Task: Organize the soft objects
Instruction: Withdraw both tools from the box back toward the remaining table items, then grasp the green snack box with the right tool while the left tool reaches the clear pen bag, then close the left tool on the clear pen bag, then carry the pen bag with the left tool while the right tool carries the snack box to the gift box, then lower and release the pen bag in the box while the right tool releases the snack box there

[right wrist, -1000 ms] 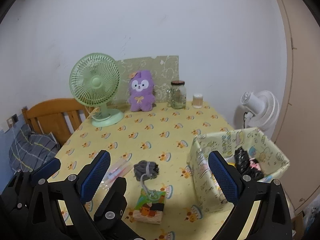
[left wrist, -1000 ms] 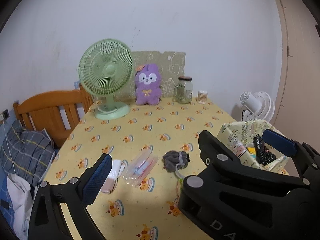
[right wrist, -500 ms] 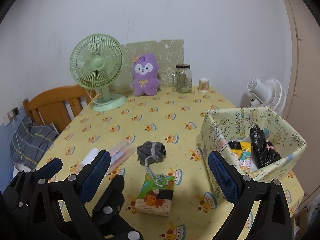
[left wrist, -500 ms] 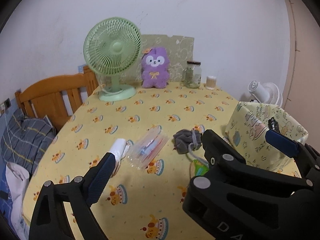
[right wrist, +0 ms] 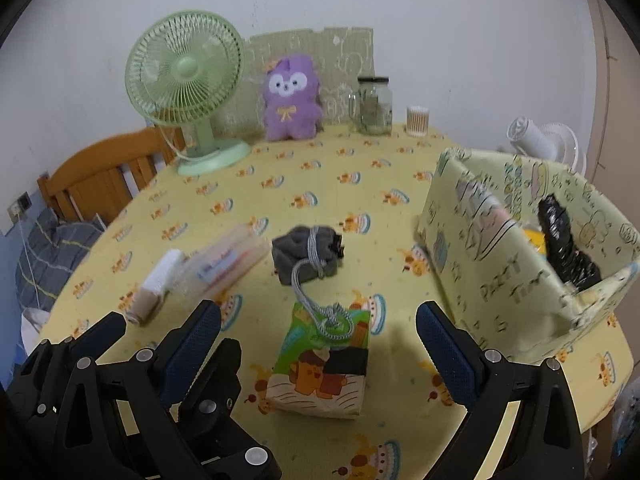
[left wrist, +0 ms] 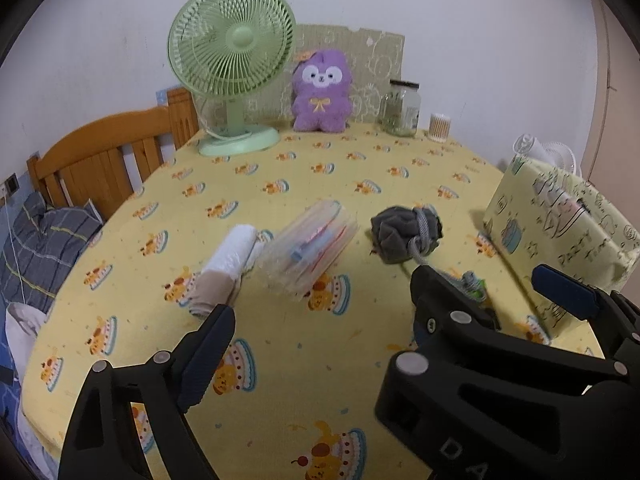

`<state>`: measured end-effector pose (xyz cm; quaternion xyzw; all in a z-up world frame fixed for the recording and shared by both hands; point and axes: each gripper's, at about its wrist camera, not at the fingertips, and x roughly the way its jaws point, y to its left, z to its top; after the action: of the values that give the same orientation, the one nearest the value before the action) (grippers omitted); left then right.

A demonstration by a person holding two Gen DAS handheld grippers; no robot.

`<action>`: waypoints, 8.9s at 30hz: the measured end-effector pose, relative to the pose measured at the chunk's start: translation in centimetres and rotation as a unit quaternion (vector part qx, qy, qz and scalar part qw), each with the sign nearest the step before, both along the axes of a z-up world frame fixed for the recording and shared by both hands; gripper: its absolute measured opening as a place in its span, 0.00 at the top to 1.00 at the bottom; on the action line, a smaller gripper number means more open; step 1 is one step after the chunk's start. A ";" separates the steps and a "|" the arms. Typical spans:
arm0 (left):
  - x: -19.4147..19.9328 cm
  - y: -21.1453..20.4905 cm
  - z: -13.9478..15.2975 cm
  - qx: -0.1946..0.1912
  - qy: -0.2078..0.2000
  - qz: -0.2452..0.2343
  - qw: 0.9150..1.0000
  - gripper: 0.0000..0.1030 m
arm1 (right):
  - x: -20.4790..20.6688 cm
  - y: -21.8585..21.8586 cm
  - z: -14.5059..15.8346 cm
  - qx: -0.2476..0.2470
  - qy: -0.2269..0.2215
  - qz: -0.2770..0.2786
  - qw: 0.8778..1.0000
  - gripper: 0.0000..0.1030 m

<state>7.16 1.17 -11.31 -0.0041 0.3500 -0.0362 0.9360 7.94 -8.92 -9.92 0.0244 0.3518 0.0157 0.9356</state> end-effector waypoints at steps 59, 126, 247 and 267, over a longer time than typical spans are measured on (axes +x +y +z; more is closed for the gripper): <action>8.8 0.3 0.9 0.029 0.036 -0.044 0.998 0.21 | 8.1 0.6 0.5 0.022 0.029 0.004 0.999 0.48; 1.5 -0.1 6.7 0.006 -0.010 -0.011 1.000 0.79 | 1.0 0.2 7.2 0.014 -0.040 0.039 0.998 0.48; 5.5 -20.1 7.4 0.030 0.005 -0.124 0.992 0.19 | 4.6 -19.8 6.7 0.040 -0.017 -0.049 0.998 0.22; 3.5 -17.2 8.8 0.024 -0.023 -0.126 0.991 0.09 | 2.0 -16.8 8.5 0.014 -0.037 -0.067 0.997 0.10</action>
<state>10.62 -16.06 -2.49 0.0636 0.3268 -0.1456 0.9317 9.95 -25.76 -1.41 0.0604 0.3143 -0.0409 0.9465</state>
